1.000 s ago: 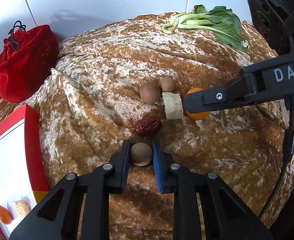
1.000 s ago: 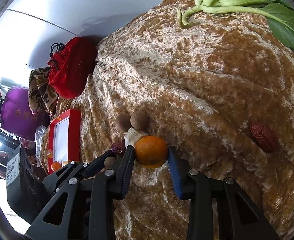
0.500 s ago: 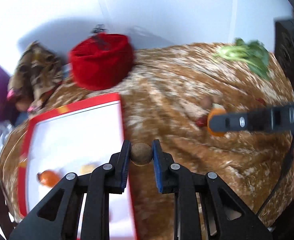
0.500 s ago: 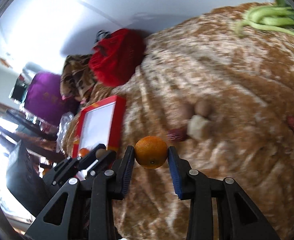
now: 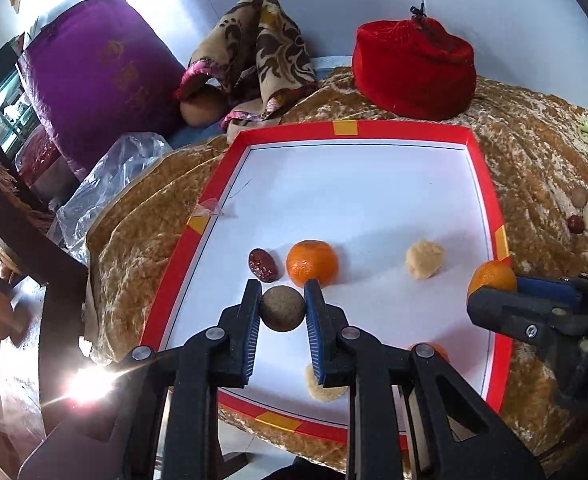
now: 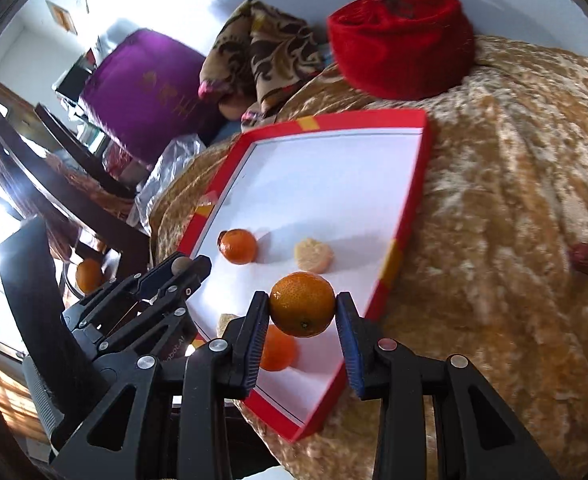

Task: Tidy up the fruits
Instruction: 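Carry both fruits over the red-framed tray and open both tools to release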

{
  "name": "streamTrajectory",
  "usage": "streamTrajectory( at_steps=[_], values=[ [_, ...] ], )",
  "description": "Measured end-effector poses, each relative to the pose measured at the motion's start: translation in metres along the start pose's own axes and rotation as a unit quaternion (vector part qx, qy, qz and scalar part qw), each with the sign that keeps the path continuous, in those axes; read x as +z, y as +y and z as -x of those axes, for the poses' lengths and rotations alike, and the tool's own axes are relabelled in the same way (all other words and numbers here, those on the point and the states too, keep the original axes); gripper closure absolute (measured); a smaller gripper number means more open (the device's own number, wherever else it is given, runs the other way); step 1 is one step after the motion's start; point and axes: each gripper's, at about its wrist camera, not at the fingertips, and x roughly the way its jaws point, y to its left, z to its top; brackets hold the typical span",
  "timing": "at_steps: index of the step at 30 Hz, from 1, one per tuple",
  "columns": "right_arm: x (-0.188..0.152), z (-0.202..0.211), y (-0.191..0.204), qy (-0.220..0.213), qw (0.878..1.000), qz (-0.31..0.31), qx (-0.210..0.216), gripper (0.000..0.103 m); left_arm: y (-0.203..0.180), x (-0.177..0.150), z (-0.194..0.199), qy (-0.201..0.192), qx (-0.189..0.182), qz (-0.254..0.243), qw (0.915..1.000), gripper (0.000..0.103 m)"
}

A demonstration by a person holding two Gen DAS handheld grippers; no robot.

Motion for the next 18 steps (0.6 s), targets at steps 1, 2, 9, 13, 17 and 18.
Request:
streamTrajectory(
  at_steps=[1, 2, 9, 13, 17, 18],
  values=[
    [-0.001, -0.005, 0.004, 0.003, 1.000, 0.005, -0.006, 0.068, 0.000, -0.001, 0.002, -0.003, 0.006, -0.002, 1.0000, 0.084],
    [-0.004, -0.010, 0.008, 0.005, 1.000, 0.011, -0.016, 0.068, 0.000, -0.001, 0.002, -0.008, 0.012, -0.002, 0.9999, 0.083],
    [-0.015, -0.019, 0.023, 0.001, 0.995, 0.060, -0.080, 0.065, 0.006, 0.005, 0.024, -0.062, 0.041, 0.014, 0.9971, 0.083],
    [-0.014, -0.007, 0.023, -0.006, 0.994, 0.074, -0.084, 0.065, 0.009, 0.009, 0.037, -0.089, 0.043, 0.029, 0.9946, 0.078],
    [-0.014, 0.016, 0.017, -0.024, 0.993, 0.073, -0.085, 0.065, 0.002, 0.015, 0.056, -0.126, 0.037, 0.030, 0.9909, 0.047],
    [-0.013, 0.023, 0.014, -0.030, 0.993, 0.071, -0.088, 0.065, -0.001, 0.016, 0.061, -0.138, 0.032, 0.031, 0.9894, 0.042]
  ],
)
